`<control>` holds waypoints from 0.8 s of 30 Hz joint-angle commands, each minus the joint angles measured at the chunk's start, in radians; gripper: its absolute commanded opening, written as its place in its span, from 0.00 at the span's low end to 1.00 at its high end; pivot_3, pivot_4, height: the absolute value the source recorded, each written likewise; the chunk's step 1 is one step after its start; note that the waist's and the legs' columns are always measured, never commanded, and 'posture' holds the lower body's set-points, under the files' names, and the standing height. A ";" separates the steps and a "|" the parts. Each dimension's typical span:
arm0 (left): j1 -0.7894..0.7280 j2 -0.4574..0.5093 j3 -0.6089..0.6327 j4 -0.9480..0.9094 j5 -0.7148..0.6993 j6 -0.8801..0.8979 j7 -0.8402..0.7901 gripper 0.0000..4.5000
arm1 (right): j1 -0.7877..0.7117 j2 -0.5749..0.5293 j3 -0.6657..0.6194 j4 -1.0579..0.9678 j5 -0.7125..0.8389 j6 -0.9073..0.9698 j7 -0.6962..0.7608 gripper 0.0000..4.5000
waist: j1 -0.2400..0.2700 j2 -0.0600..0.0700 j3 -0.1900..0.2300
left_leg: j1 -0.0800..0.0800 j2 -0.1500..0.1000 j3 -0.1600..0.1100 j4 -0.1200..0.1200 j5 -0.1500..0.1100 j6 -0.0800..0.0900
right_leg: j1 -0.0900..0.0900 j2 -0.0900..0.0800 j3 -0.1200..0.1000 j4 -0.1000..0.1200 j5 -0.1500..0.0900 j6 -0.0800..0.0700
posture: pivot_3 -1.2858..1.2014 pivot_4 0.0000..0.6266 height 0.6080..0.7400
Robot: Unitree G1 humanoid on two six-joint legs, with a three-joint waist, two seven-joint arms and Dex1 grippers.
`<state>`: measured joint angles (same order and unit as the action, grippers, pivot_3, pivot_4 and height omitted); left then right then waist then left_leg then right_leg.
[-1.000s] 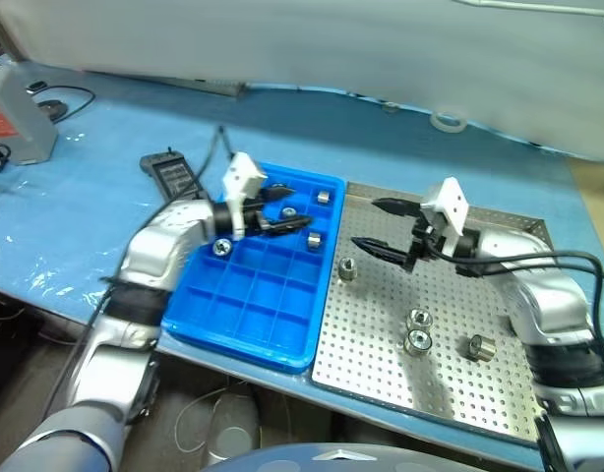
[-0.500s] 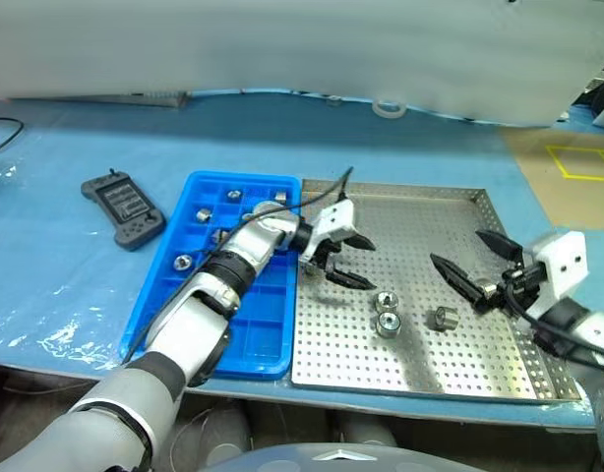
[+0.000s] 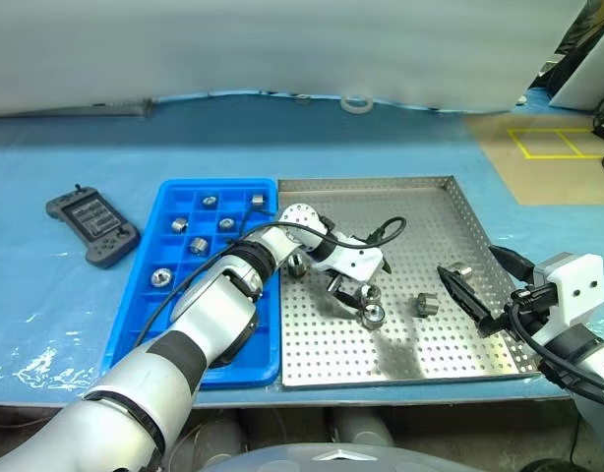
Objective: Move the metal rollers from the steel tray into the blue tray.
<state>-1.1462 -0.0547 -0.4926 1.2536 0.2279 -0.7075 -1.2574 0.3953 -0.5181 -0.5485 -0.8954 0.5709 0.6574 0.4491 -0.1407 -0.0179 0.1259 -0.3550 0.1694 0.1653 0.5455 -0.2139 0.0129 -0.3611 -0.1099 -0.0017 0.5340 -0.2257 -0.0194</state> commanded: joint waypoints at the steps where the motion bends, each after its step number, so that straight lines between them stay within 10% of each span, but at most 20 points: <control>1: -0.032 -0.021 -0.010 0.020 0.053 -0.028 0.039 0.95 | 0.013 -0.004 -0.011 -0.043 0.008 -0.010 -0.018 1.00 | -0.011 0.000 0.000 | 0.000 0.000 0.000 0.000 0.000 0.000 | 0.000 0.000 0.000 0.000 0.000 0.000 | 0.27 0.24 1.00; 24: -0.038 0.039 -0.005 0.061 0.172 0.064 -0.033 0.87 | 0.056 0.001 0.027 -0.064 -0.003 -0.020 -0.068 1.00 | -0.123 0.004 -0.003 | -0.006 -0.002 -0.006 0.002 -0.002 0.004 | 0.004 -0.002 -0.008 -0.010 0.000 0.000 | 0.26 0.24 1.00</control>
<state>-1.1756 -0.0335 -0.5033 1.3225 0.3879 -0.6548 -1.3024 0.4597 -0.5076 -0.5220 -0.9374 0.5697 0.6540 0.3871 -0.2634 -0.0141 0.1234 -0.3609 0.1677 0.1586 0.5471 -0.2159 0.0166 -0.3552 -0.1122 -0.0110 0.5219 -0.2257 -0.0195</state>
